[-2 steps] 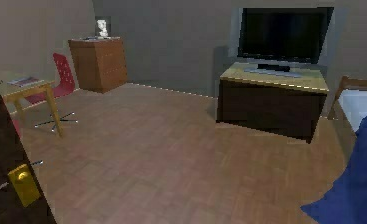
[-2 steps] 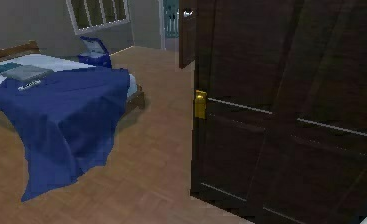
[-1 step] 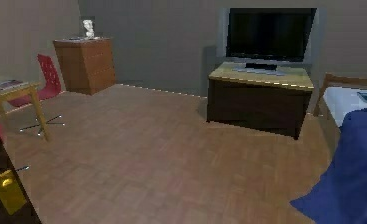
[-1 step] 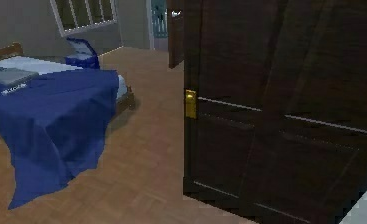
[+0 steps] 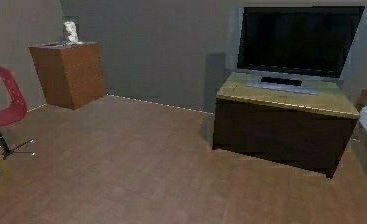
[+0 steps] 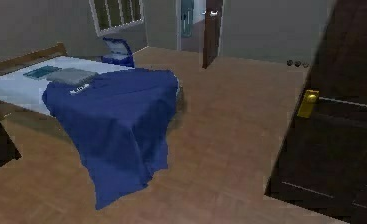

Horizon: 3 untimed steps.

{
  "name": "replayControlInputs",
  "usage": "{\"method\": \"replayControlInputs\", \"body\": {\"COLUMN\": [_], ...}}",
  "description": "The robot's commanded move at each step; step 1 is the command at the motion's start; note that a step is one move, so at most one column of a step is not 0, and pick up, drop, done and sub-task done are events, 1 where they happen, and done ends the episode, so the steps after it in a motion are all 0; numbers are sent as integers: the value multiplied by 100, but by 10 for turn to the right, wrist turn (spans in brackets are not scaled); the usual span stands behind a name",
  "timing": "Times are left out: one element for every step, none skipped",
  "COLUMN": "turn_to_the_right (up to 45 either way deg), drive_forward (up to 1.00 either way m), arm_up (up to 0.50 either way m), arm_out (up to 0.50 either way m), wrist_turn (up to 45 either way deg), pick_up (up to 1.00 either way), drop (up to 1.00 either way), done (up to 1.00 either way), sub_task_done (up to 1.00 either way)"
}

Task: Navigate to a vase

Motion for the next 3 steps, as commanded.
{"method": "replayControlInputs", "body": {"turn_to_the_right": [-30,0,0], "drive_forward": [0,100,50], "arm_up": [0,0,0], "arm_out": [0,0,0], "wrist_turn": [0,0,0], "pick_up": [0,0,0], "drop": [0,0,0], "done": [0,0,0], "sub_task_done": [0,0,0]}}
